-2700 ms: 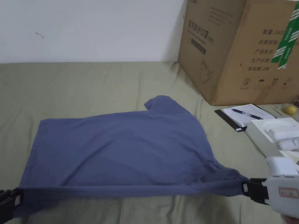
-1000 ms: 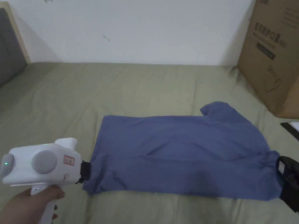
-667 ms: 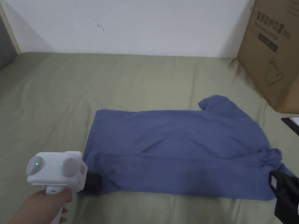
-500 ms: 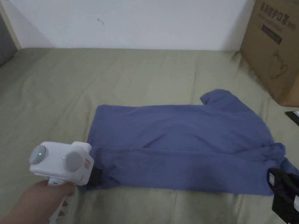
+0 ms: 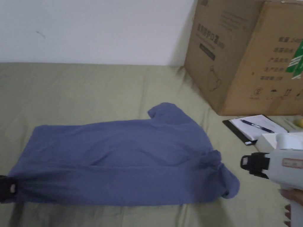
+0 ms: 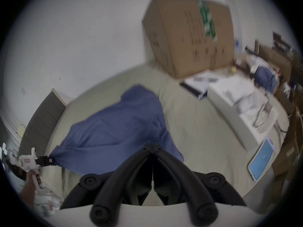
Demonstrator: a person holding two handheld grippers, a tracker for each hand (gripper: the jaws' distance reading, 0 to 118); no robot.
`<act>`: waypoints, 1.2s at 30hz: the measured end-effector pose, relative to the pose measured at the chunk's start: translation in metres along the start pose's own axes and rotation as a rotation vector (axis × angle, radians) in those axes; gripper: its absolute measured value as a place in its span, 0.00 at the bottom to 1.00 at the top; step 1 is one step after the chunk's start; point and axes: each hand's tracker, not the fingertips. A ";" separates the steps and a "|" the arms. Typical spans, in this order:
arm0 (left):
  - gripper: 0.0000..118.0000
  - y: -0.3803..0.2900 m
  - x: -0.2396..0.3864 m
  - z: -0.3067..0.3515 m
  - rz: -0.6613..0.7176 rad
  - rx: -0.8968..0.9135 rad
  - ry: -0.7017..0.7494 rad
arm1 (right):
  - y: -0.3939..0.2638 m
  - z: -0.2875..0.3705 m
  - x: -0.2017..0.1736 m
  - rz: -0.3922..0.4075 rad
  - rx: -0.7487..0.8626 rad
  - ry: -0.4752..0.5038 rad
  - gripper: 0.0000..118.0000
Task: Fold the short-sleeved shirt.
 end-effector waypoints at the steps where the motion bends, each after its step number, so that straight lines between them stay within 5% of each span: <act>1: 0.02 0.002 0.002 -0.001 -0.010 -0.003 0.000 | 0.004 -0.013 0.003 0.006 -0.070 -0.032 0.28; 3: 0.02 0.002 0.008 -0.002 -0.044 -0.008 0.008 | 0.006 -0.042 0.007 0.055 -0.200 -0.086 1.00; 11: 0.02 -0.005 0.004 -0.025 -0.098 -0.073 0.071 | -0.006 -0.111 0.057 -0.244 -0.338 -0.041 0.85; 12: 0.02 -0.006 0.002 -0.028 -0.086 -0.082 0.071 | -0.007 -0.115 0.057 -0.269 -0.348 -0.024 0.55; 13: 0.02 -0.007 -0.002 -0.031 -0.072 -0.089 0.071 | -0.008 -0.117 0.059 -0.283 -0.347 -0.008 0.14; 14: 0.02 -0.008 -0.005 -0.034 -0.058 -0.099 0.070 | -0.008 -0.118 0.061 -0.296 -0.329 0.010 0.03; 17: 0.02 -0.013 -0.010 -0.043 -0.026 -0.132 0.101 | -0.010 -0.114 0.059 -0.320 -0.277 0.062 0.03; 22: 0.02 -0.017 -0.016 -0.036 0.005 -0.130 0.092 | -0.002 -0.083 0.057 -0.140 -0.308 0.018 0.02; 30: 0.02 -0.042 -0.026 0.053 -0.006 -0.103 0.025 | -0.041 0.031 0.053 -0.118 -0.239 0.095 0.02; 36: 0.02 -0.107 -0.044 0.064 0.041 -0.139 -0.059 | -0.117 0.038 0.071 -0.154 -0.316 0.026 0.03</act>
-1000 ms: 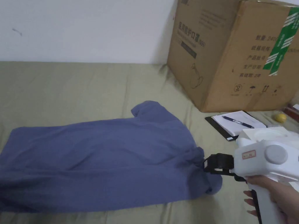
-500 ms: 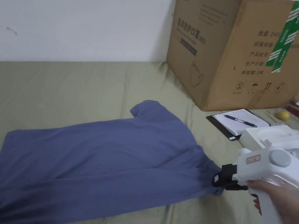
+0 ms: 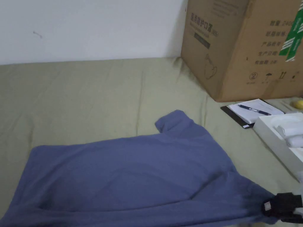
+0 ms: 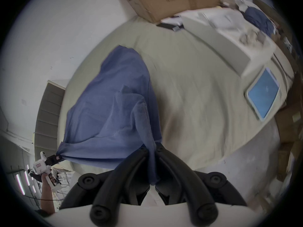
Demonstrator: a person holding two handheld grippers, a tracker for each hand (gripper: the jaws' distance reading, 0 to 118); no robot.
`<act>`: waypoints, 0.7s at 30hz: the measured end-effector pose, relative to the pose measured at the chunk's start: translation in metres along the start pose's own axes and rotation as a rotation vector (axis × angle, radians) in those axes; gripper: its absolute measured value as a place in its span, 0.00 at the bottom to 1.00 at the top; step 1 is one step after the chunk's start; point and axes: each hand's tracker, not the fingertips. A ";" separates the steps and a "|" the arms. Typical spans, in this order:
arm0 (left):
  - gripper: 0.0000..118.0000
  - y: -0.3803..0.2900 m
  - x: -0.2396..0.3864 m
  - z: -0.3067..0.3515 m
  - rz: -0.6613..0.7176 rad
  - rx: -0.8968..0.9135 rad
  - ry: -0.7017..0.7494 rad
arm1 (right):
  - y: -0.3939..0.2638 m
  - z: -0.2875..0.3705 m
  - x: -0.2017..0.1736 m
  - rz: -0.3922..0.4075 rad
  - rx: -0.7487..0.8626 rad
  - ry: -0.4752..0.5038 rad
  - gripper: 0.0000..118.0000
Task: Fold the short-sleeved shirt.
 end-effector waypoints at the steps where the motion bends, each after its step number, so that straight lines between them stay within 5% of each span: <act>1: 0.02 -0.008 -0.005 -0.009 0.030 -0.013 -0.008 | -0.007 -0.010 0.005 -0.020 -0.002 -0.010 0.03; 2: 0.04 -0.015 -0.009 -0.016 0.063 -0.018 -0.018 | -0.013 -0.020 0.007 -0.063 0.011 -0.008 0.03; 4: 0.41 -0.022 -0.010 -0.023 0.079 -0.013 0.028 | -0.018 -0.029 0.009 -0.091 0.032 -0.018 0.26; 5: 0.70 -0.024 -0.011 -0.023 0.063 0.017 0.099 | -0.020 -0.029 0.006 -0.089 0.055 -0.063 0.51; 6: 0.96 -0.025 -0.011 -0.019 0.045 0.057 0.130 | -0.021 -0.027 0.003 -0.080 0.063 -0.103 0.87; 7: 1.00 -0.025 -0.010 -0.012 0.031 0.109 0.150 | -0.020 -0.023 0.001 -0.063 0.066 -0.123 0.99; 13: 1.00 -0.011 0.026 0.050 0.030 0.394 0.121 | -0.016 0.041 -0.054 0.098 0.335 -0.139 0.96; 18: 1.00 -0.001 0.088 0.091 -0.011 0.640 -0.041 | -0.056 0.102 -0.156 0.289 0.908 0.055 0.95; 21: 0.96 -0.019 0.120 0.107 -0.171 1.021 -0.057 | -0.083 0.107 -0.202 0.453 1.158 0.086 0.90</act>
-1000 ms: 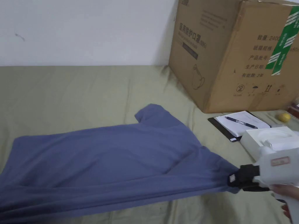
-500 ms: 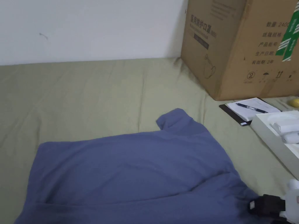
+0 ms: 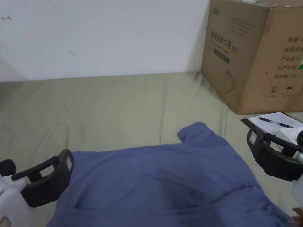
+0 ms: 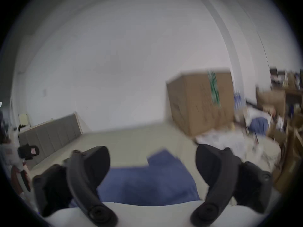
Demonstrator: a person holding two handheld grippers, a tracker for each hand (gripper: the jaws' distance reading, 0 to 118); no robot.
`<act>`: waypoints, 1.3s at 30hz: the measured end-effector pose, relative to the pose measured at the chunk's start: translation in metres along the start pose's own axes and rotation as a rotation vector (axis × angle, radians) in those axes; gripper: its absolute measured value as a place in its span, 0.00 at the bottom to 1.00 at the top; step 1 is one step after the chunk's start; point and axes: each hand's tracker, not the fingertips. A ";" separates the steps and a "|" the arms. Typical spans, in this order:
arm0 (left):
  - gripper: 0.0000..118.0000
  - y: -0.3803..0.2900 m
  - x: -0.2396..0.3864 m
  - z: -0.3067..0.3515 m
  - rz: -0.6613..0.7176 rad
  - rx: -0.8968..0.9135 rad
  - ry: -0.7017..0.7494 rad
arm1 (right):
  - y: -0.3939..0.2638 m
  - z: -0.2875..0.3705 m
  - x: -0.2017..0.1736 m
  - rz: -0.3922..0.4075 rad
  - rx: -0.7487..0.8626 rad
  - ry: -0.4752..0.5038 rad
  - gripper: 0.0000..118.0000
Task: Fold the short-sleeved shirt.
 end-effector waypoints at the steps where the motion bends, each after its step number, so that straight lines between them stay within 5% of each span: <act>1: 0.92 0.002 0.013 0.003 -0.067 0.054 0.049 | -0.001 0.007 -0.014 0.014 0.118 0.019 0.82; 2: 0.83 0.003 0.025 0.006 -0.117 0.094 0.090 | -0.003 0.008 -0.026 0.011 0.181 0.039 0.70; 4: 0.09 0.000 0.037 0.008 -0.157 0.120 0.127 | -0.008 0.000 -0.043 0.024 0.131 0.034 0.33; 5: 0.00 -0.001 0.041 0.006 -0.163 0.097 0.143 | -0.010 -0.004 -0.051 0.034 0.107 0.023 0.12; 6: 0.00 -0.003 0.042 0.007 -0.148 0.100 0.128 | -0.015 -0.008 -0.054 0.038 0.094 0.016 0.00; 12: 0.00 0.000 0.031 -0.006 -0.147 0.075 0.104 | -0.028 -0.027 -0.044 0.002 -0.016 0.012 0.00; 14: 0.00 0.020 0.008 -0.033 -0.031 -0.011 0.048 | -0.026 -0.030 -0.037 0.004 -0.061 0.009 0.00; 18: 0.00 0.053 -0.045 -0.140 0.116 -0.481 0.058 | -0.027 -0.040 -0.025 -0.031 -0.144 0.043 0.00; 22: 0.04 0.010 -0.101 -0.256 0.153 -0.885 0.044 | -0.037 -0.061 -0.020 -0.118 -0.219 0.052 0.00; 23: 0.22 -0.007 -0.112 -0.279 0.144 -0.967 0.044 | -0.042 -0.069 -0.021 -0.119 -0.245 0.059 0.00; 25: 0.32 -0.039 -0.125 -0.306 0.142 -1.061 0.052 | -0.051 -0.085 -0.022 -0.116 -0.301 0.057 0.00; 26: 0.54 -0.055 -0.131 -0.320 0.122 -1.098 0.056 | -0.055 -0.093 -0.021 -0.125 -0.332 0.060 0.00; 27: 0.94 -0.068 -0.135 -0.330 0.112 -1.128 0.074 | -0.059 -0.097 -0.021 -0.137 -0.355 0.067 0.00; 28: 0.98 -0.077 -0.136 -0.331 0.079 -1.102 0.106 | -0.062 -0.104 -0.020 -0.141 -0.372 0.072 0.00; 35: 0.95 -0.132 -0.158 -0.389 -0.024 -1.165 0.144 | -0.087 -0.132 -0.024 -0.079 -0.469 0.097 0.00; 39: 0.81 -0.139 -0.150 -0.395 -0.162 -1.157 0.099 | -0.101 -0.141 -0.028 -0.076 -0.517 0.112 0.00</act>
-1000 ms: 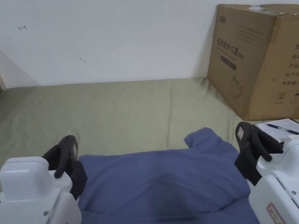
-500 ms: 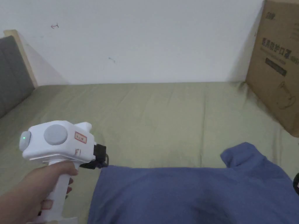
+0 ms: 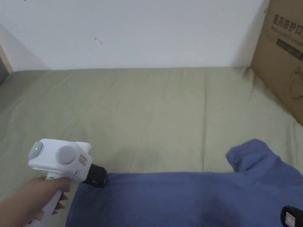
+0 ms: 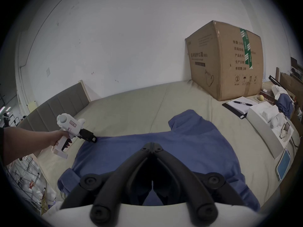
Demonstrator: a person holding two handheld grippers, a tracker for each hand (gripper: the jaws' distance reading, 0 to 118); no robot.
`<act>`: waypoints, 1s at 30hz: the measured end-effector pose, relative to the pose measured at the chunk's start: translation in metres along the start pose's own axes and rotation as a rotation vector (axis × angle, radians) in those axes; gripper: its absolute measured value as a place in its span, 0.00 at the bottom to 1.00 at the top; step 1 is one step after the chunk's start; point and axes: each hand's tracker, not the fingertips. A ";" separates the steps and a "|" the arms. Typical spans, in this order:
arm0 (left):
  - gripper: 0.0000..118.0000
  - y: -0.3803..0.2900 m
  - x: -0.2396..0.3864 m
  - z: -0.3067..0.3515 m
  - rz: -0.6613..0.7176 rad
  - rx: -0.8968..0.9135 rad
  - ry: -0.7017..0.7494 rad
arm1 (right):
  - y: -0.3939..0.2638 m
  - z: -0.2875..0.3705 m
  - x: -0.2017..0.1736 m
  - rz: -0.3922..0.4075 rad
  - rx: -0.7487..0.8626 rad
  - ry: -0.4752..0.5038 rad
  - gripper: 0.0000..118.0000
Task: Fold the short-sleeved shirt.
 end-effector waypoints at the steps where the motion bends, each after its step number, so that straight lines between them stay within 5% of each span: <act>1: 0.76 -0.003 0.003 0.000 -0.004 0.009 0.007 | -0.002 -0.003 -0.001 -0.003 -0.009 -0.002 0.00; 2: 0.69 -0.005 0.005 0.004 -0.012 0.022 0.010 | -0.004 -0.006 -0.001 -0.007 -0.016 0.001 0.00; 6: 0.00 -0.020 0.018 0.026 -0.082 0.089 0.008 | -0.008 -0.012 0.016 -0.049 -0.018 0.042 0.00; 9: 0.00 -0.026 0.028 0.042 -0.125 0.153 -0.006 | 0.009 -0.016 0.035 -0.067 0.000 -0.026 0.00; 13: 0.00 -0.032 0.032 0.071 -0.106 0.290 0.010 | 0.069 -0.053 0.068 0.045 -0.003 0.018 0.00; 18: 0.00 -0.050 0.039 0.092 -0.063 0.331 -0.016 | 0.126 -0.158 0.112 -0.035 -0.242 0.099 0.00; 19: 0.00 -0.054 0.041 0.094 -0.064 0.337 -0.019 | 0.133 -0.186 0.121 -0.046 -0.374 0.106 0.10; 20: 0.00 -0.059 0.043 0.097 -0.064 0.345 -0.017 | 0.136 -0.215 0.135 -0.056 -0.497 0.085 0.35; 21: 0.00 -0.061 0.042 0.098 -0.065 0.356 -0.010 | 0.133 -0.235 0.142 -0.042 -0.576 0.030 0.77; 22: 0.00 -0.064 0.043 0.100 -0.075 0.367 -0.006 | 0.128 -0.250 0.148 -0.015 -0.605 -0.011 0.92; 26: 0.00 -0.070 0.042 0.106 -0.094 0.360 -0.024 | 0.111 -0.289 0.176 0.072 -0.622 -0.209 0.92; 30: 0.00 -0.071 0.040 0.108 -0.091 0.350 -0.044 | 0.094 -0.317 0.209 -0.024 -0.747 -0.288 0.88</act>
